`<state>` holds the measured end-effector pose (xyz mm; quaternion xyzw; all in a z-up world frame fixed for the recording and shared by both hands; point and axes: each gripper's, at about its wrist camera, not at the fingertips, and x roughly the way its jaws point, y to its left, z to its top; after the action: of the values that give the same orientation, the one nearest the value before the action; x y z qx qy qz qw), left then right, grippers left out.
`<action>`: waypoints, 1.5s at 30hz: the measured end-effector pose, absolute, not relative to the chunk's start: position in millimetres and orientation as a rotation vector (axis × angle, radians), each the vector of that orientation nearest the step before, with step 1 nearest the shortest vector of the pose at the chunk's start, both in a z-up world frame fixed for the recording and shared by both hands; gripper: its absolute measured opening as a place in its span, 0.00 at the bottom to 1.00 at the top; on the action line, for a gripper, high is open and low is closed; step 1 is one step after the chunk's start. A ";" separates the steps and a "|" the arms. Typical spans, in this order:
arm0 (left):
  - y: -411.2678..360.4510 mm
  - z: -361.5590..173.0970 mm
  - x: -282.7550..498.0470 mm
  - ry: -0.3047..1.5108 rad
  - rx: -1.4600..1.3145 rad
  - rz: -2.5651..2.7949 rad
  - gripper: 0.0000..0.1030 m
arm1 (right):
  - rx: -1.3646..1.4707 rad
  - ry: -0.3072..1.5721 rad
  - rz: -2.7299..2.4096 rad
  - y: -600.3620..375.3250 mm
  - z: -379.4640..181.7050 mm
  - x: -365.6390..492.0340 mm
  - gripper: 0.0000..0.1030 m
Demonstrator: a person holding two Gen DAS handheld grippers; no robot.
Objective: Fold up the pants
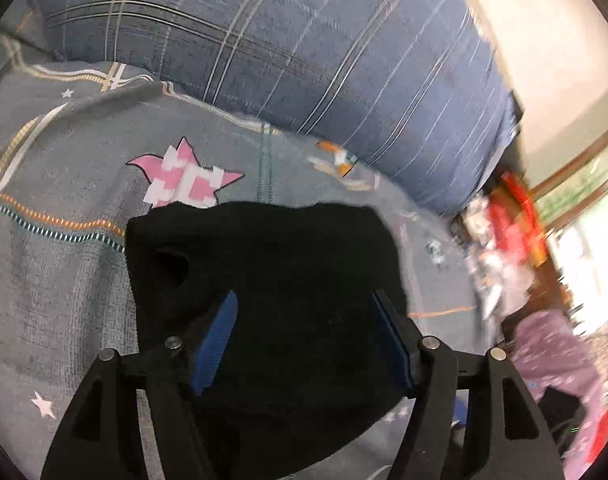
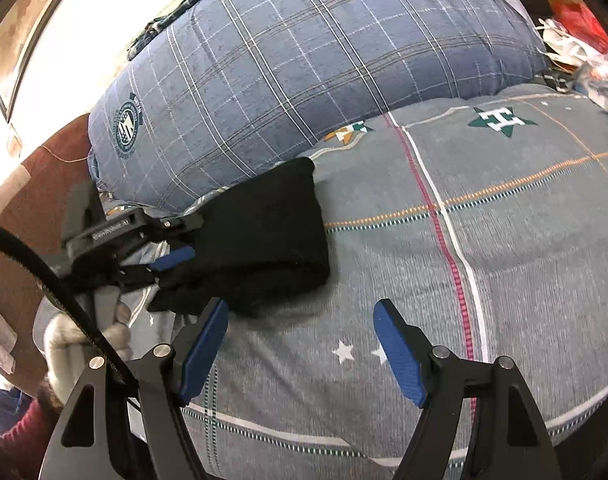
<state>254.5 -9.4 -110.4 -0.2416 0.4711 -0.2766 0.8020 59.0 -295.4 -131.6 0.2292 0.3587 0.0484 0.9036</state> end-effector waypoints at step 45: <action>57.0 -54.3 137.7 0.838 -0.336 -0.367 0.66 | 0.407 0.739 0.115 -273.6 -118.5 41.0 0.78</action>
<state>137.7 57.0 -54.3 -0.1614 0.4028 -0.1763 0.8835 41.0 -273.6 -118.5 0.1975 0.3582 0.0557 0.9108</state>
